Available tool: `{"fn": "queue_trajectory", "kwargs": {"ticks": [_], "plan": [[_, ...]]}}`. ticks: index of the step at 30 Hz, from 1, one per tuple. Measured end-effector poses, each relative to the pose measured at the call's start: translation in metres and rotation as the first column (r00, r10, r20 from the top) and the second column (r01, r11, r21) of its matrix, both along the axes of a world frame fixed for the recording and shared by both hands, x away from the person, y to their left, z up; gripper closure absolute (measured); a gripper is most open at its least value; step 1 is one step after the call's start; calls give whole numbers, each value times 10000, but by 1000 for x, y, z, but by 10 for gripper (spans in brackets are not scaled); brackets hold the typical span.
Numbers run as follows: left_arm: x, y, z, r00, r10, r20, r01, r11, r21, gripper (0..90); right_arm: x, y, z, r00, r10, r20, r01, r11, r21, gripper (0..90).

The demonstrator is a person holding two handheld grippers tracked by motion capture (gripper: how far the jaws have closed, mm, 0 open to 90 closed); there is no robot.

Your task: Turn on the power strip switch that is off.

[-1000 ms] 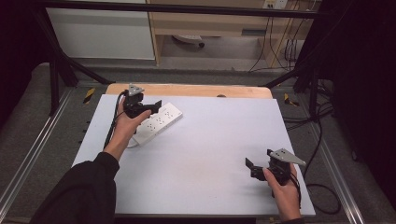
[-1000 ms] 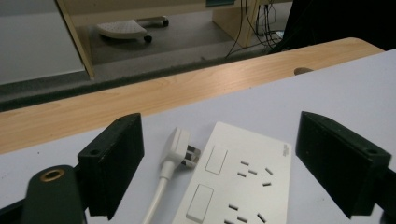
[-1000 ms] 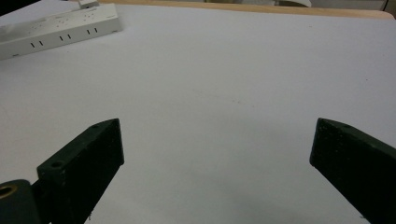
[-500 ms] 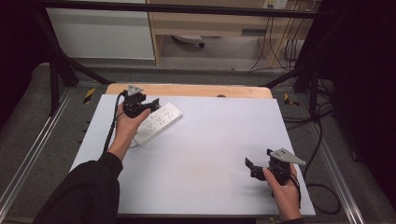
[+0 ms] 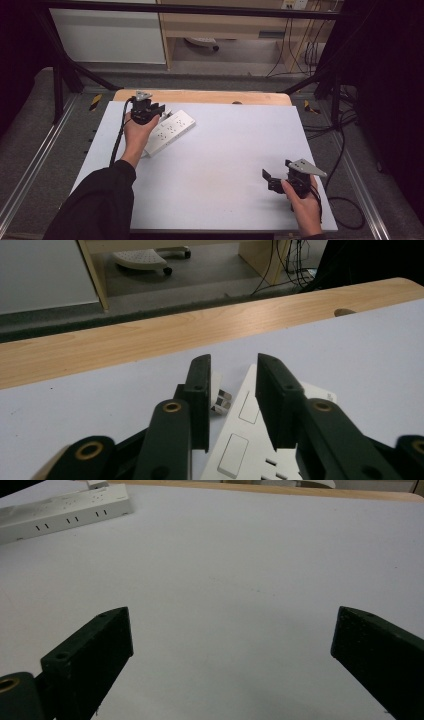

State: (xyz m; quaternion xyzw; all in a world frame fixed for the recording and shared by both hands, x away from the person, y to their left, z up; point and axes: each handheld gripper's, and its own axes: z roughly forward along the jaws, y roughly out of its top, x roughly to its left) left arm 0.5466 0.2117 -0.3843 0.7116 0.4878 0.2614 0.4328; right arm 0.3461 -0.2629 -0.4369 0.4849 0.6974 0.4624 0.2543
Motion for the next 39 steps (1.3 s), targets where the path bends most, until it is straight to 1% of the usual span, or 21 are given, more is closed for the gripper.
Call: {"fn": "queue_trajectory", "kwargs": {"ticks": [3,7,8,15,19,22,25,26,34,39], "plan": [[1,-1,-2,9999,-135,-71,135,9999,9,751,0,0,0,10000,3,11,-3,10000,-52,36],[1,-2,-4,9996,-255,-149,256,9996,72,809,0,0,0,10000,-7,0,7,10000,-2,37],[1,-2,-5,9994,-295,-174,298,9995,140,824,0,0,0,10000,-10,-5,10,10000,-5,37],[2,-2,-9,9983,-447,-386,461,9983,352,892,0,0,0,10000,5,2,-5,10000,-16,36],[3,0,-10,9977,-445,-507,468,9979,458,900,1,0,0,10000,-9,17,9,10000,9,36],[3,2,-12,9966,-402,-713,437,9978,492,900,1,-1,0,10000,-2,-12,2,10000,10,36],[2,3,-13,9950,-477,-878,527,9971,556,900,1,0,0,10000,-9,-5,9,10000,50,36],[1,3,-14,9943,-510,-935,571,9963,645,900,1,-1,0,10000,-17,-7,18,10000,48,36],[1,3,-24,9884,-669,-1362,778,9940,764,900,1,-1,0,10000,-33,9,33,10000,21,36],[2,2,-31,9852,-706,-1561,847,9927,854,900,1,-1,0,10000,-47,29,47,10000,43,36]]}}
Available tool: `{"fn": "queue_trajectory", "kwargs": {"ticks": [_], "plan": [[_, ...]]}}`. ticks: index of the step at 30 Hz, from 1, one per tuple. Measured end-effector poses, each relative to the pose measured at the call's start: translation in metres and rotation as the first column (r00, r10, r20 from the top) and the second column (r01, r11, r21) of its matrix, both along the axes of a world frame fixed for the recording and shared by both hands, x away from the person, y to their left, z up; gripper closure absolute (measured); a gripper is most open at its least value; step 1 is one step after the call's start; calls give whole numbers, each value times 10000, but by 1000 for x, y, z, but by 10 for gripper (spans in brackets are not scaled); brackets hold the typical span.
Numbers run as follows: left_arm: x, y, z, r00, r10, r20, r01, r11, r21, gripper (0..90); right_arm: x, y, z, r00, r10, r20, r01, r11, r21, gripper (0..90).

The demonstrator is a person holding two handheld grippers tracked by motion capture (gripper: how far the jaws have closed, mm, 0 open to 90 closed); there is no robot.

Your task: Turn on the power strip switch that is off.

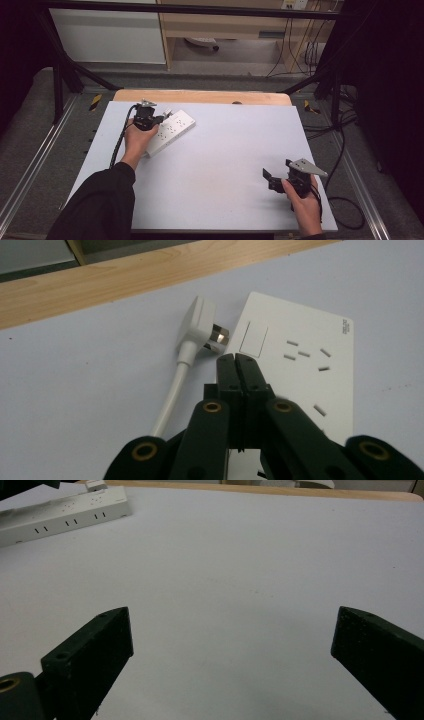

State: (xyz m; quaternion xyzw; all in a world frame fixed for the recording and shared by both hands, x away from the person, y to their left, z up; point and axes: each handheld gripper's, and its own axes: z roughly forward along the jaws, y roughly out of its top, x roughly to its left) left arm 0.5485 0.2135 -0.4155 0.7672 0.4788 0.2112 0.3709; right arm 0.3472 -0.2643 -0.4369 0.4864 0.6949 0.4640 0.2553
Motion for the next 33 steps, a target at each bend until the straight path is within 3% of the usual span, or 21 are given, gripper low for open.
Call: {"fn": "queue_trajectory", "kwargs": {"ticks": [33], "plan": [[3,-2,-9,9998,-202,18,202,9996,190,900,0,1,0,10000,-5,17,5,10000,-38,35]]}}
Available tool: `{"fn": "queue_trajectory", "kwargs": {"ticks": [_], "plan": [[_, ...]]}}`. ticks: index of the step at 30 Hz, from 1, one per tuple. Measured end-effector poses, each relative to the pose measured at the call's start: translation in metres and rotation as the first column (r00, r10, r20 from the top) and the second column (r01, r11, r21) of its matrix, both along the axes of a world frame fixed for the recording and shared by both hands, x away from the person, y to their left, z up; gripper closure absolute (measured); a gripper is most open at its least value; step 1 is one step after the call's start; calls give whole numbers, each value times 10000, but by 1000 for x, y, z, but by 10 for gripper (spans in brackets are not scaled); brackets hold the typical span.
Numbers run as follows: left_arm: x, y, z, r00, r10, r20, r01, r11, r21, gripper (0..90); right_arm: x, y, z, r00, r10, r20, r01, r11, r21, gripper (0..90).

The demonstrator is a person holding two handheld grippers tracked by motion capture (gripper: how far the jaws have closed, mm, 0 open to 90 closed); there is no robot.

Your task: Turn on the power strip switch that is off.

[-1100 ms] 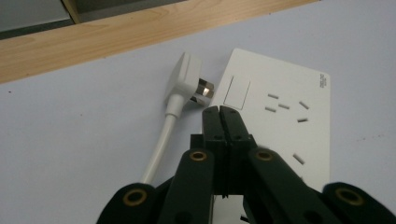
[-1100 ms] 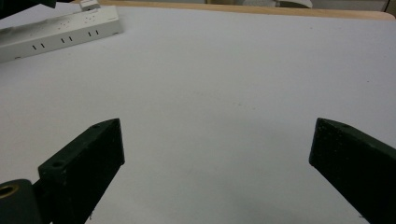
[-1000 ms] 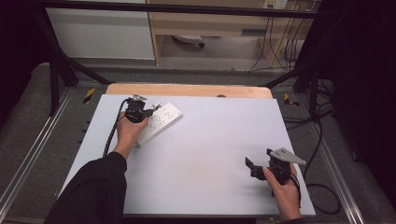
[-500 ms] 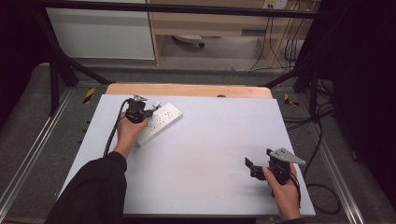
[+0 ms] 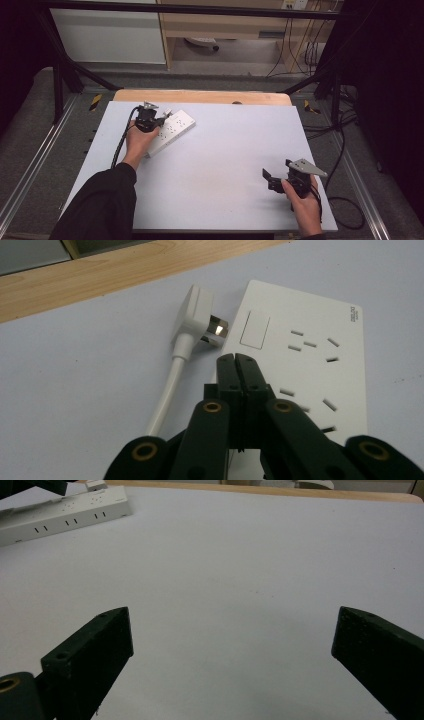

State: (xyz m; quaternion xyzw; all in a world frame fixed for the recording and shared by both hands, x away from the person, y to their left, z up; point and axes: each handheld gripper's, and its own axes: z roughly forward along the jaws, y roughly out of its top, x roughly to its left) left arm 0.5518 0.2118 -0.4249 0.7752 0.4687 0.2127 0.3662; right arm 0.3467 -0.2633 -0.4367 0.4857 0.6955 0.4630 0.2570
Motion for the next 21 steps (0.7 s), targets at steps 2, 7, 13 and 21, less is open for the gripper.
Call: {"fn": "queue_trajectory", "kwargs": {"ticks": [2,7,13,21], "plan": [[0,0,0,10000,8,-7,-8,10000,-22,900,0,0,0,10000,5,-17,-5,10000,7,35],[2,1,-4,10000,18,14,-18,10000,-92,900,0,0,0,10000,-5,-10,5,10000,10,34],[1,1,-5,9999,-21,135,21,10000,-9,900,0,0,0,10000,9,-22,-9,10000,-2,35],[1,2,-4,9999,-32,139,31,10000,80,900,0,-1,0,10000,-4,8,4,10000,38,35]]}}
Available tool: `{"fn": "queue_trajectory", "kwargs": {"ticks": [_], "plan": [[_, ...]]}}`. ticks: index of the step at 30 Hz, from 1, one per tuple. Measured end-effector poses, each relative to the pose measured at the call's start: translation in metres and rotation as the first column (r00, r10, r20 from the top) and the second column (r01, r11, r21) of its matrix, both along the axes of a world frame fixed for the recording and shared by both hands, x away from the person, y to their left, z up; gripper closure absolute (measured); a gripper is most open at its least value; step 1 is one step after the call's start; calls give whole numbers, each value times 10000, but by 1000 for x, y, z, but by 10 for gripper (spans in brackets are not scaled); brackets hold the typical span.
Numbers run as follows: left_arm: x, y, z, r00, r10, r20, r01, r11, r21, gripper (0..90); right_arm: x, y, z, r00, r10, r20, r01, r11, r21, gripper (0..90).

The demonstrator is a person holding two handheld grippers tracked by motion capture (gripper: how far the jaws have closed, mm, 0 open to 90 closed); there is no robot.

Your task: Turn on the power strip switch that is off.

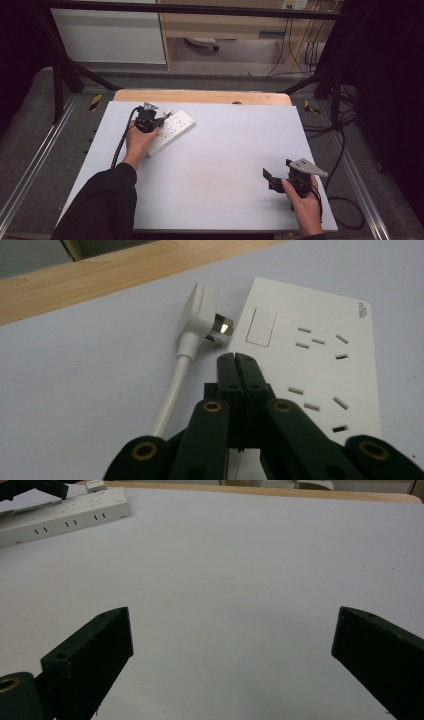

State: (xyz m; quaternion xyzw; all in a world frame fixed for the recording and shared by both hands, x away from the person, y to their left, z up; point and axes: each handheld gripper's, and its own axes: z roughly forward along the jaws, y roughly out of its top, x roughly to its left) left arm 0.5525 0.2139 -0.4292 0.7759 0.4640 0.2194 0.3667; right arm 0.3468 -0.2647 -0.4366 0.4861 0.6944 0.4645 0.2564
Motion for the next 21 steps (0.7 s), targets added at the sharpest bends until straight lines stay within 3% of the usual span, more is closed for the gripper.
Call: {"fn": "queue_trajectory", "kwargs": {"ticks": [21], "plan": [[-3,0,2,9999,-143,-11,144,9996,238,900,0,0,0,10000,-35,11,35,10000,33,35]]}}
